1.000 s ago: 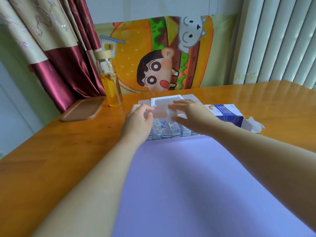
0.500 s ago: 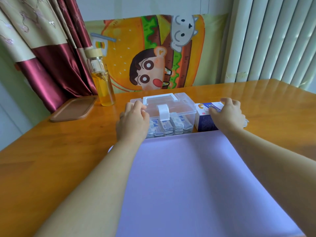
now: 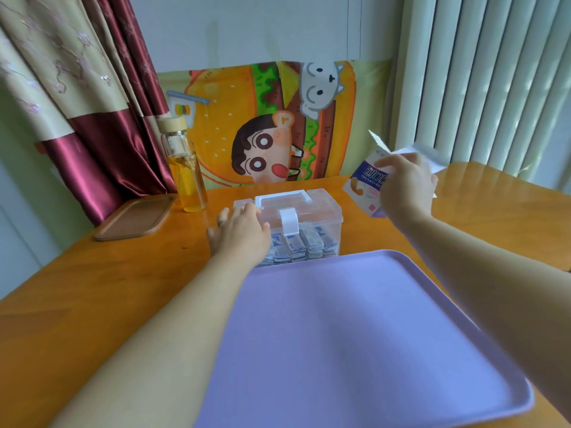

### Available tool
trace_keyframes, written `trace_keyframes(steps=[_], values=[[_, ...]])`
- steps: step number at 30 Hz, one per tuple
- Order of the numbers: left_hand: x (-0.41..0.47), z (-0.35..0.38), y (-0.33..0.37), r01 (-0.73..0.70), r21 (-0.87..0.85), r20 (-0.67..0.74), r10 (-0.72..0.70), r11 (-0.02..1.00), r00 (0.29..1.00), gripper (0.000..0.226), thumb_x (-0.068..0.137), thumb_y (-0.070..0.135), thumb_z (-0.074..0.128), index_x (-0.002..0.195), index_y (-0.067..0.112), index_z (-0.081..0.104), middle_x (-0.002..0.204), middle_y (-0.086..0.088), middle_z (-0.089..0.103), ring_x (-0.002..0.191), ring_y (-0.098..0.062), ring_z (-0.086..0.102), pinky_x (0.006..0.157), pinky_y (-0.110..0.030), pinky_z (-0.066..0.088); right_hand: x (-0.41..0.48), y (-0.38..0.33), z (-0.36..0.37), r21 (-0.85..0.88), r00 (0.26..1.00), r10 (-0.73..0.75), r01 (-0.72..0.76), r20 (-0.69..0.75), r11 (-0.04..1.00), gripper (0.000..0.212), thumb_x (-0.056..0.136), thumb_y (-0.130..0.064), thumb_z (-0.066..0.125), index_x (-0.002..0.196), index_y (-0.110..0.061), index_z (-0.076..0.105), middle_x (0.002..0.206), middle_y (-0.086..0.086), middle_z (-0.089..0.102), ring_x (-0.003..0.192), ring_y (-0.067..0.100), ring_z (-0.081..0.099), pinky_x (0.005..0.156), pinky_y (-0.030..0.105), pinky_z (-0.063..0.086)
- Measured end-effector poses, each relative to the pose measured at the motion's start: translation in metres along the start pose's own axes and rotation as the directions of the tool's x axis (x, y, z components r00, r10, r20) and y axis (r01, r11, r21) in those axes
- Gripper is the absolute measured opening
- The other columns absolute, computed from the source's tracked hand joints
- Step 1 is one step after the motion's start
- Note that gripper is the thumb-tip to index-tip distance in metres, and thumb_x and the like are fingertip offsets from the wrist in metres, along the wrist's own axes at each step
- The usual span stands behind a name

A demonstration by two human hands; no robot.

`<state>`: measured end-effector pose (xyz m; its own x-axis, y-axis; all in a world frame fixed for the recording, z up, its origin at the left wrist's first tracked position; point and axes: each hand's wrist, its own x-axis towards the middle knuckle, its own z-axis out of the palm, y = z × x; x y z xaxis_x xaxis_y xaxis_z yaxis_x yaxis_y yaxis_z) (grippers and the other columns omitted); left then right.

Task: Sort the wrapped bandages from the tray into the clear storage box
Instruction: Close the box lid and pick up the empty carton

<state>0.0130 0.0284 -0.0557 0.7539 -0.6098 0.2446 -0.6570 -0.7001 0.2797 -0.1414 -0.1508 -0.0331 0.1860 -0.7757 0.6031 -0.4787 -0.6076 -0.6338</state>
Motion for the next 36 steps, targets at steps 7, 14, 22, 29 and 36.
trace_keyframes(steps=[7,14,22,29,36], values=[[-0.039,-0.066,0.009,-0.235,-0.495,-0.231,0.134,0.836,0.964,0.066,0.093,0.037,0.052,0.149,0.023,0.019,0.154,-0.001,0.024,0.141,-0.02,0.02,0.11,-0.027,0.02,-0.02,-0.074,-0.055,0.089,0.888,-0.429,0.447,-0.166,0.89,0.031,0.078,-0.001,0.049,0.089,-0.019,0.071,0.095,0.0,0.067,0.093,0.028,0.046,0.089,0.034,0.029],[-0.134,-0.122,-0.031,-0.58,-0.163,-0.575,0.401,0.798,0.713,0.057,0.089,0.029,0.052,0.143,0.019,0.035,0.146,-0.002,0.034,0.136,-0.007,0.025,0.113,-0.017,0.016,-0.132,-0.135,-0.068,0.43,0.836,-0.527,0.424,0.153,0.797,0.033,0.082,0.001,0.05,0.09,-0.025,0.068,0.078,-0.03,0.047,0.093,0.015,0.041,0.072,0.014,0.034],[-0.236,-0.169,-0.103,-0.234,-0.109,-0.152,0.217,0.966,0.964,0.031,0.096,0.022,0.042,0.102,0.031,0.071,0.106,0.006,0.068,0.106,-0.015,0.054,0.083,-0.032,0.048,-0.229,-0.171,-0.07,0.716,0.635,-0.637,0.184,0.436,0.673,0.029,0.09,0.001,0.05,0.077,-0.022,0.063,0.087,-0.011,0.065,0.078,-0.003,0.059,0.058,0.015,0.051],[-0.28,-0.191,-0.148,-0.128,-0.177,0.211,0.164,0.976,0.963,0.027,0.086,0.017,0.062,0.096,0.042,0.063,0.078,0.026,0.067,0.084,0.001,0.064,0.074,-0.023,0.054,-0.285,-0.185,-0.06,0.757,0.505,-0.593,-0.216,0.627,0.617,0.032,0.084,0.013,0.053,0.068,-0.014,0.061,0.073,0.004,0.065,0.073,0.015,0.06,0.074,0.036,0.051],[-0.315,-0.179,-0.181,0.002,-0.145,0.462,0.066,0.989,0.884,0.01,0.085,0.018,0.067,0.094,0.024,0.067,0.084,-0.002,0.07,0.057,0.002,0.063,0.066,-0.02,0.055,-0.361,-0.192,-0.042,0.618,0.199,-0.594,-0.407,0.779,0.673,0.024,0.086,0.01,0.053,0.072,-0.01,0.057,0.076,0.007,0.063,0.078,0.016,0.061,0.075,0.03,0.054]])
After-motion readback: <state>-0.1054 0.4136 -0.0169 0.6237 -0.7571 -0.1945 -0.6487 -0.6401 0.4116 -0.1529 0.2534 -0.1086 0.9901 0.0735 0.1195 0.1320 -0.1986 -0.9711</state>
